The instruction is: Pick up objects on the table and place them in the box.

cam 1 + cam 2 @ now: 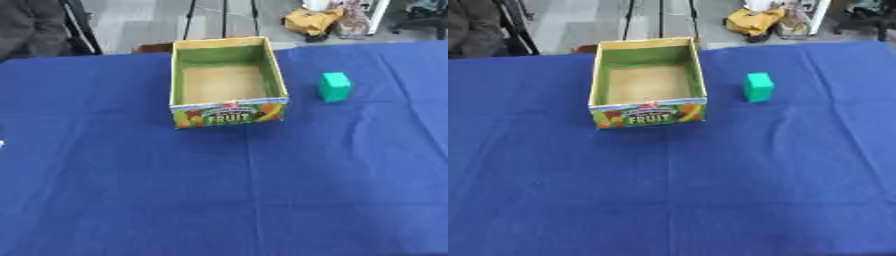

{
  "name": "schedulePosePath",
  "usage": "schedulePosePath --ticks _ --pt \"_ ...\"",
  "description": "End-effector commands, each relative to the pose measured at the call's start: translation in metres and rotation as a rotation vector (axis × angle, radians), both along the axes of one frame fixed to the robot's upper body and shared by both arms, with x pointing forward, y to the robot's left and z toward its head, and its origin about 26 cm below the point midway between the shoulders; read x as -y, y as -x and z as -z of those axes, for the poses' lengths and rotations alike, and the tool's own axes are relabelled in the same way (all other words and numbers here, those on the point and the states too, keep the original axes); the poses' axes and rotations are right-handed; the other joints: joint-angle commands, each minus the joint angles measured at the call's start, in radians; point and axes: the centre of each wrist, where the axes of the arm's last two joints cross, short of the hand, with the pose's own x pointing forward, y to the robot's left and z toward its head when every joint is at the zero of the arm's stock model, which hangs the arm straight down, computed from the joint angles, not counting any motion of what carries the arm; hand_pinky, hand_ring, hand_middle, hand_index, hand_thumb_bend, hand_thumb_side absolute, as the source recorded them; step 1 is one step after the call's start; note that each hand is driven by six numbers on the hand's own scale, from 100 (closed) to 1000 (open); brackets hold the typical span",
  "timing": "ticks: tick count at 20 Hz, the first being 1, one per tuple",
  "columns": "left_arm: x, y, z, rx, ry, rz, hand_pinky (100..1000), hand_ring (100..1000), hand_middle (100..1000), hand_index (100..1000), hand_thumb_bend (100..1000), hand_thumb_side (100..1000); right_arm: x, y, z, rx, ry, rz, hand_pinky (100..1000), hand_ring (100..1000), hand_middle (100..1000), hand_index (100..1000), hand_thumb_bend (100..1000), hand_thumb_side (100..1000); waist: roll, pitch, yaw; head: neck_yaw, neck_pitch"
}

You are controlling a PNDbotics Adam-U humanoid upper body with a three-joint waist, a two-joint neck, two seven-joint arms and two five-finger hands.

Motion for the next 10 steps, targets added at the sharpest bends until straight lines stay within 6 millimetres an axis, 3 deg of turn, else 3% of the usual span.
schedulePosePath --ticks 1,6,8,10 --pt "0.006 0.002 -0.009 0.026 -0.023 0.029 694 620 613 755 730 957 0.016 -0.016 -0.008 -0.063 0.181 0.068 533 663 698 823 295 554 -0.005 -0.017 0.009 -0.018 -0.019" --pt "0.013 0.003 -0.012 0.028 -0.051 0.086 707 624 617 767 689 949 0.032 -0.048 0.005 -0.197 0.352 0.125 602 709 725 815 310 385 -0.014 -0.011 0.033 -0.053 -0.033" --pt "0.014 0.003 -0.014 0.03 -0.06 0.101 706 622 615 767 690 950 0.04 -0.056 0.013 -0.252 0.408 0.148 644 736 737 808 290 265 -0.017 -0.007 0.042 -0.068 -0.04" --pt "0.015 0.004 -0.015 0.032 -0.067 0.109 694 621 614 767 691 951 0.048 -0.062 0.02 -0.31 0.47 0.179 661 747 742 806 275 225 -0.021 -0.003 0.052 -0.083 -0.044"
